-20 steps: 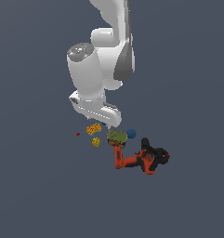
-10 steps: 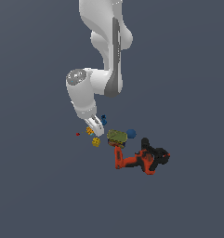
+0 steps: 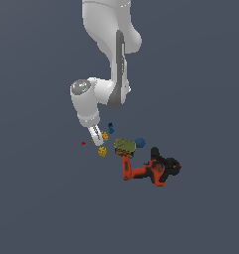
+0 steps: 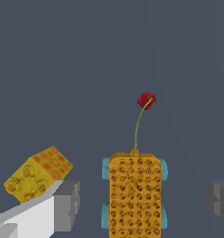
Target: Pick up a designated object from a clutter of objects.
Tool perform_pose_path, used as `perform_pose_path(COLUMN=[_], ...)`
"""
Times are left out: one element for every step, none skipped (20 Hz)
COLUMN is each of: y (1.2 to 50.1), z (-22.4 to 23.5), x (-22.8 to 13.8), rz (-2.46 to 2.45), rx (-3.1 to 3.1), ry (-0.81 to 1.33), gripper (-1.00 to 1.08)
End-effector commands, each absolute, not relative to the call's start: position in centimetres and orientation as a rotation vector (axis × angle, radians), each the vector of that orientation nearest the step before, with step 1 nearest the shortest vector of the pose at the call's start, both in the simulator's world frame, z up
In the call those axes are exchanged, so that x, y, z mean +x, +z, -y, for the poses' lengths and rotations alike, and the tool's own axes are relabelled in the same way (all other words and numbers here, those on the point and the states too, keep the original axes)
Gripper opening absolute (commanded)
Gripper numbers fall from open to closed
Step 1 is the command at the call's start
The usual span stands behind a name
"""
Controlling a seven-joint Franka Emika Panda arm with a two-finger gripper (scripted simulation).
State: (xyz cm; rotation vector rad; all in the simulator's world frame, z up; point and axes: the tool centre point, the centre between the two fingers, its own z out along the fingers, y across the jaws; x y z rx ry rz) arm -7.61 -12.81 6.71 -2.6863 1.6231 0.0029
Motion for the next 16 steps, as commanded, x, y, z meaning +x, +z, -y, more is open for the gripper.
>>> perform_pose_path(y=[6.5,6.6,6.6,6.5,6.4,6.2,6.0,5.7,5.3,4.9,4.5,4.0,3.5,3.1,2.7,2.4], z=[13.0,12.9,12.9,12.9,12.9,12.9,12.9,12.9,12.9,12.9,12.9,12.9,12.9,12.9,12.9,12.9], x=[-7.8,-7.7,-7.7,-7.7,-7.7,-7.7,-7.7,-7.7,-7.8,-7.8,-7.8,-7.8,-7.8,-7.8,-7.8,-7.9], rz=[-1.641,-1.63,-1.63,-1.63,-1.63,-1.631,-1.632,-1.632,-1.634,-1.635,-1.636,-1.637,-1.638,-1.639,-1.64,-1.64], rx=[-2.679,-2.684,-2.684,-2.684,-2.684,-2.683,-2.683,-2.683,-2.682,-2.682,-2.681,-2.681,-2.68,-2.68,-2.679,-2.679], ry=[0.0,0.002,0.002,0.002,0.002,0.002,0.002,0.002,0.002,0.002,0.002,0.002,0.002,0.002,0.002,0.002], gripper=[1.0,1.0,1.0,1.0,1.0,1.0,1.0,1.0,1.0,1.0,1.0,1.0,1.0,1.0,1.0,1.0])
